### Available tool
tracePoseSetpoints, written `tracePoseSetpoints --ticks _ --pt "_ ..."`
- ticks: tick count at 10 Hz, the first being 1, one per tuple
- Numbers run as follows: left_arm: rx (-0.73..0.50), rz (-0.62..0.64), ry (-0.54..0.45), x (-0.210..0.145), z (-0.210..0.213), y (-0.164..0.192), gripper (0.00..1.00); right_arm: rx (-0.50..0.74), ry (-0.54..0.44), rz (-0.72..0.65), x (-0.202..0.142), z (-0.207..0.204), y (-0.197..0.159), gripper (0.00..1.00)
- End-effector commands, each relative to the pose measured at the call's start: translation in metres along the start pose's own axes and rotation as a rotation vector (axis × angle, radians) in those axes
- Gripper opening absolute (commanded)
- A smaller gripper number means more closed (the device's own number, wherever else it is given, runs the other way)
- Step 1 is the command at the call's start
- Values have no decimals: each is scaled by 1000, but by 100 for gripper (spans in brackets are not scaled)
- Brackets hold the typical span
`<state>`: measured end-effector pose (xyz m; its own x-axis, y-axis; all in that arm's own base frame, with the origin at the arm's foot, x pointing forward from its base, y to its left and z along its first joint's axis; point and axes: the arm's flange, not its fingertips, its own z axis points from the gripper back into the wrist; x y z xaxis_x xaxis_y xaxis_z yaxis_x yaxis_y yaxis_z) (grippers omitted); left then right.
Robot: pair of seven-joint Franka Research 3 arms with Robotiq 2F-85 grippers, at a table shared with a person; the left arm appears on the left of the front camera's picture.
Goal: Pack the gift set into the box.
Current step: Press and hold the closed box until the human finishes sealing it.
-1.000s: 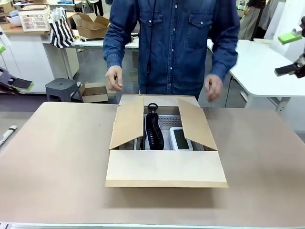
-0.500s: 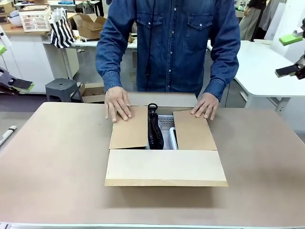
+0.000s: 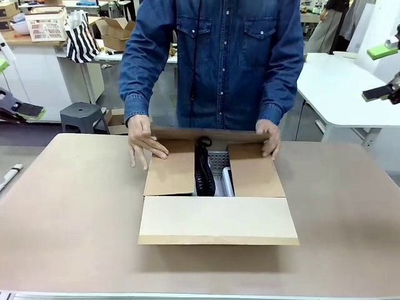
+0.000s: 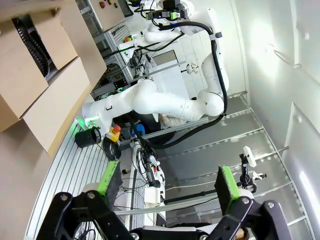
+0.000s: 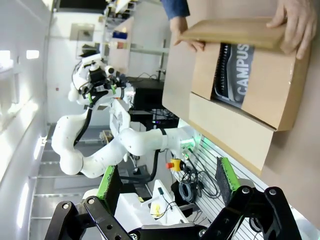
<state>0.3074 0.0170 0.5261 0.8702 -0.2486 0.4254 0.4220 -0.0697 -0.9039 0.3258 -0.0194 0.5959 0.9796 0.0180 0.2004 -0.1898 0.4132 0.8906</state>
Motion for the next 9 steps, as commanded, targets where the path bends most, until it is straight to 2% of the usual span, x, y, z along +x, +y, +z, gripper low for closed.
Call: tracePoseSetpoints --ticks 1,9 --pt "-17 2 -6 -1 -2 -2 100 22 -5 26 1 -1 1 100" --pt "-17 2 -6 -1 -2 -2 100 22 -5 26 1 -1 1 100"
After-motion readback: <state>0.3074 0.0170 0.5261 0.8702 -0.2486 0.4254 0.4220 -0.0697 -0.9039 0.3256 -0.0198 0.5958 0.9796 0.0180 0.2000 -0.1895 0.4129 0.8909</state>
